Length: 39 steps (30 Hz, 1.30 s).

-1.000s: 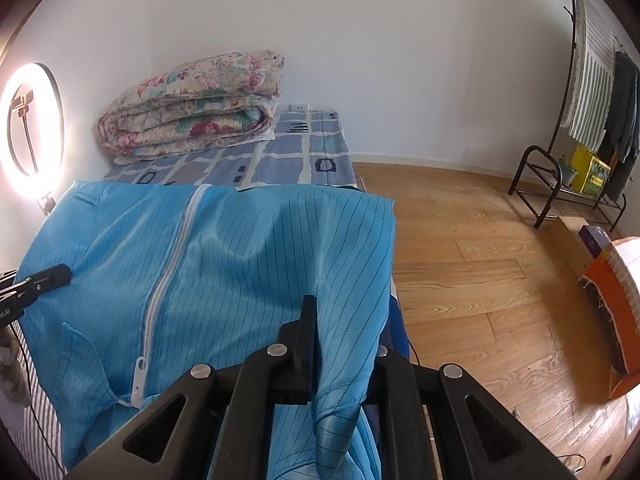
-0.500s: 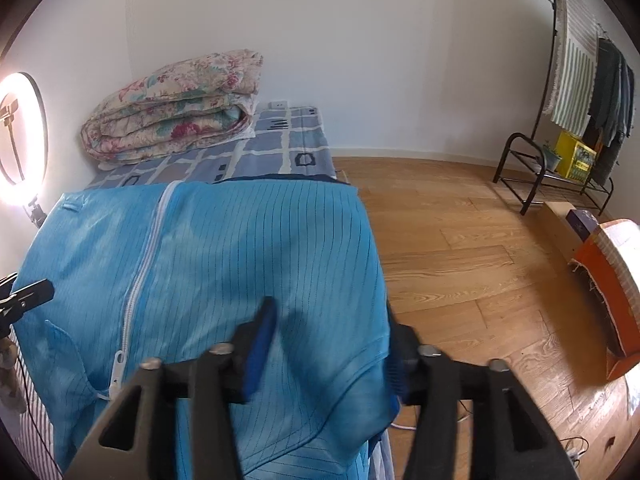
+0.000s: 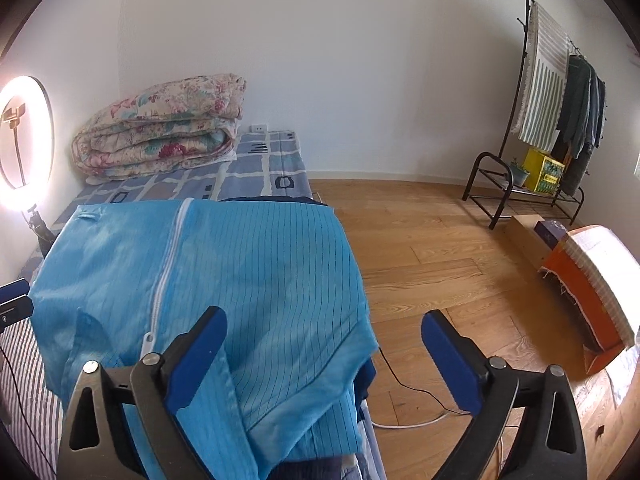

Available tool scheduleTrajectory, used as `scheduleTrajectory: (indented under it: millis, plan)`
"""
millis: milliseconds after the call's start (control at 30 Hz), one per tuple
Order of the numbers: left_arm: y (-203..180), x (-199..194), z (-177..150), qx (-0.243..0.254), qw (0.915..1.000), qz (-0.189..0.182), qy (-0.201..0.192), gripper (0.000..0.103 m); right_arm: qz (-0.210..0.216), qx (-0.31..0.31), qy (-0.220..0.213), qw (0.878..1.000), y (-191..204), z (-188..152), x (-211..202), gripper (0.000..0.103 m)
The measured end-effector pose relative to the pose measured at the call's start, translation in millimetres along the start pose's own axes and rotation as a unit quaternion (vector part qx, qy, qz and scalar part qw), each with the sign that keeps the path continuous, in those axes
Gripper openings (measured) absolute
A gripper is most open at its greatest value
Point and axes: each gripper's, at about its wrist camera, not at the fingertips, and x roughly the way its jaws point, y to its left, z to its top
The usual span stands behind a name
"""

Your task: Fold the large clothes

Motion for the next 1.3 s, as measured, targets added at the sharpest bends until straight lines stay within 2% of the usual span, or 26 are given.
scheduleTrajectory:
  millis: [200, 400, 600, 900, 967, 1067, 1300]
  plan:
    - [-17, -56, -10, 0.010, 0.9998, 0.002, -0.018, 0.077, 0.003, 0.006, -0.020, 1.000, 0, -7, -56, 0.103]
    - [-37, -136, -24, 0.020, 0.9988, 0.006, -0.045, 0.077, 0.016, 0.012, -0.043, 0.999, 2, -14, -132, 0.103]
    - [-52, -223, -52, 0.030, 0.9964, 0.013, -0.078, 0.082, 0.032, -0.002, -0.073, 0.997, 23, -26, -216, 0.103]
    - [-66, -337, -110, 0.039, 0.9915, 0.028, -0.121, 0.084, 0.052, -0.030, -0.095, 0.994, 69, -78, -321, 0.103]
    - [-69, -360, -124, 0.041, 0.9896, 0.036, -0.133, 0.091, 0.052, -0.035, -0.099, 0.993, 78, -90, -337, 0.103]
    - [-71, -390, -146, 0.036, 0.9871, 0.041, -0.151, 0.095, 0.057, -0.035, -0.107, 0.992, 89, -111, -362, 0.103]
    - [-76, -432, -190, 0.031, 0.9843, 0.055, -0.165, 0.099, 0.064, -0.014, -0.128, 0.990, 102, -158, -401, 0.103]
